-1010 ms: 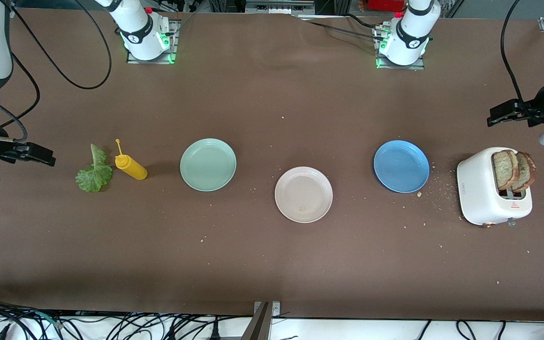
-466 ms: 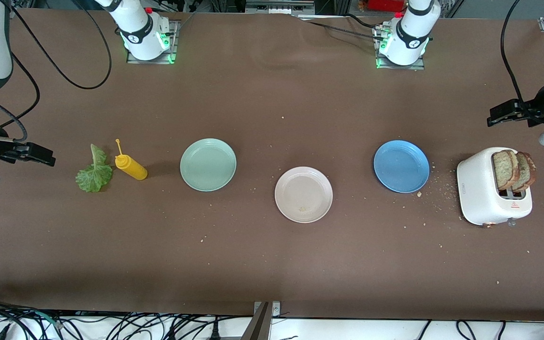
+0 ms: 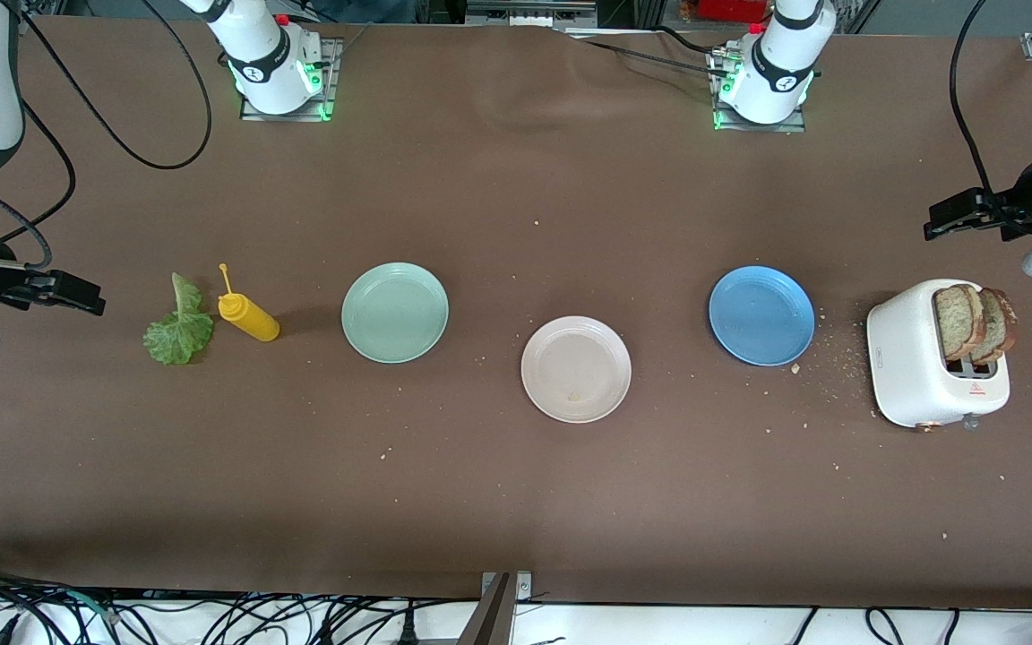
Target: Make sandwich in beige plate with both arms
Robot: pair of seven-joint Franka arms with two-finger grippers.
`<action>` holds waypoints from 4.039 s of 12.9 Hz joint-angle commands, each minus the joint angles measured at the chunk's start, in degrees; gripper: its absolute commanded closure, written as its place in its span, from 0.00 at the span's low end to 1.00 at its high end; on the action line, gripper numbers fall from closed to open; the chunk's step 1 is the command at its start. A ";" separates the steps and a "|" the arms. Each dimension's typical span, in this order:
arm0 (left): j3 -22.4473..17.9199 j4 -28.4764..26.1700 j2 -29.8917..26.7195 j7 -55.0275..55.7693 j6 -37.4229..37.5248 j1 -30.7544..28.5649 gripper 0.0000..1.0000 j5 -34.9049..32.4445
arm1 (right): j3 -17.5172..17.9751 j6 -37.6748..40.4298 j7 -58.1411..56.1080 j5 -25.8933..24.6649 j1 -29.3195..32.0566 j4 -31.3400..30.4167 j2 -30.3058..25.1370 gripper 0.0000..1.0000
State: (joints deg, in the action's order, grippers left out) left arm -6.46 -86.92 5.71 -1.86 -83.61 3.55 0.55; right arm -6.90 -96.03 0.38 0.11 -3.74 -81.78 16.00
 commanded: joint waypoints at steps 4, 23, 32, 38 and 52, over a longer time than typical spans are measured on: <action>0.57 -0.88 -0.52 -1.04 -0.59 -0.29 0.00 -1.95 | 0.13 0.84 -0.29 0.95 0.49 0.66 0.08 0.00; 0.66 -0.88 -0.17 -1.13 -0.50 -0.29 0.00 -1.95 | 0.13 0.84 -0.29 0.95 0.58 0.66 0.08 0.00; 0.92 -0.71 0.27 -1.39 -0.50 -0.20 0.00 -1.52 | 0.13 0.84 -0.29 0.95 0.58 0.66 0.08 0.00; 0.92 -0.53 0.97 -1.30 -0.76 0.24 0.00 -1.86 | 0.13 0.84 -0.47 0.95 0.66 0.66 0.08 0.00; 1.01 1.32 2.29 -1.04 -0.50 0.67 0.00 -1.60 | 0.04 0.84 -0.47 1.39 0.66 0.66 0.17 0.00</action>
State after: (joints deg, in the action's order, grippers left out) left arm -5.53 -86.36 8.15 -1.90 -84.24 3.89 0.55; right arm -7.01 -96.03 0.36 0.31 -3.65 -81.78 16.04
